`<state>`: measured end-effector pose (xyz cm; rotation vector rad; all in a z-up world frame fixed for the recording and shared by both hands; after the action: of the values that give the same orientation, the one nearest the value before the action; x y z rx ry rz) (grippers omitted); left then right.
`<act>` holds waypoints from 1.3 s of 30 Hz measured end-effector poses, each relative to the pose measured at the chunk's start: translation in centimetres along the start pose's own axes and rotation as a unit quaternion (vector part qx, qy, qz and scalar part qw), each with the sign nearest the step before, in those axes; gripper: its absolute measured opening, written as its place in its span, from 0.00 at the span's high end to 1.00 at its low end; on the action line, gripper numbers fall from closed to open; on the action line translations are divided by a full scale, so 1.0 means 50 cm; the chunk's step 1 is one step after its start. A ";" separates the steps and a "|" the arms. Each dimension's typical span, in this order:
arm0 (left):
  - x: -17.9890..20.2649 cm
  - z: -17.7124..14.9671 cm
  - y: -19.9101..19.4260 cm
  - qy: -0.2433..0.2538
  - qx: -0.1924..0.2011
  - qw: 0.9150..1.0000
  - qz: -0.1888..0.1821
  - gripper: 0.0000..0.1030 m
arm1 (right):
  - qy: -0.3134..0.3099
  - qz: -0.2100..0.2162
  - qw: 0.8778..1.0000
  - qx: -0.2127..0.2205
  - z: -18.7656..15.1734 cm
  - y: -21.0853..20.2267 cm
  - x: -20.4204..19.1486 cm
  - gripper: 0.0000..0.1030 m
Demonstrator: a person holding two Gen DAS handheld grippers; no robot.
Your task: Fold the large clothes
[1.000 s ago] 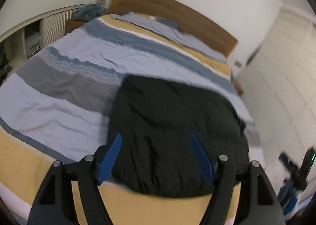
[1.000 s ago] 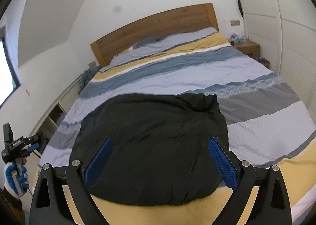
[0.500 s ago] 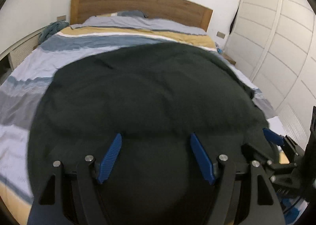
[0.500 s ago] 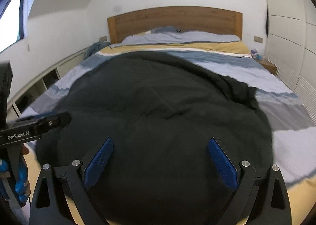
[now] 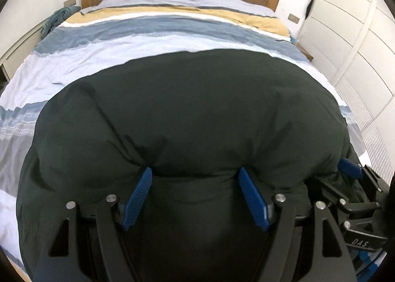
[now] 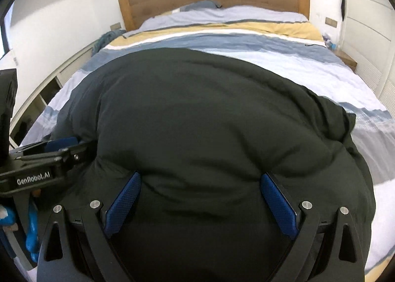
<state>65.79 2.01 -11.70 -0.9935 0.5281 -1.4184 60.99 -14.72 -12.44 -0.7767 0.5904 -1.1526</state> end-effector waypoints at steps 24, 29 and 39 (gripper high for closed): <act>-0.029 0.102 0.105 -0.034 -0.028 0.999 -0.010 0.28 | -0.028 -0.016 0.999 -0.028 0.055 0.083 0.037 0.06; -0.046 0.097 0.100 -0.038 -0.028 0.999 -0.008 0.28 | -0.034 -0.015 0.999 -0.023 0.050 0.074 0.033 0.06; -0.124 0.067 0.068 -0.058 -0.035 0.998 0.018 0.28 | -0.029 -0.008 0.999 -0.023 0.039 0.061 0.040 0.06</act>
<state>69.62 8.36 -14.29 -1.1099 0.5116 -1.3091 64.87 -15.56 -13.73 -0.8518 0.5646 -1.1314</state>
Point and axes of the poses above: each gripper's, at about its wrist camera, not at the fingertips, and y roughly the way its jaws point, x to its right, z to its top, the point moved 10 cm from there along y, roughly the way its jaws point, and after that the axes turned 11 degrees about -y, right-handed, at the moved point
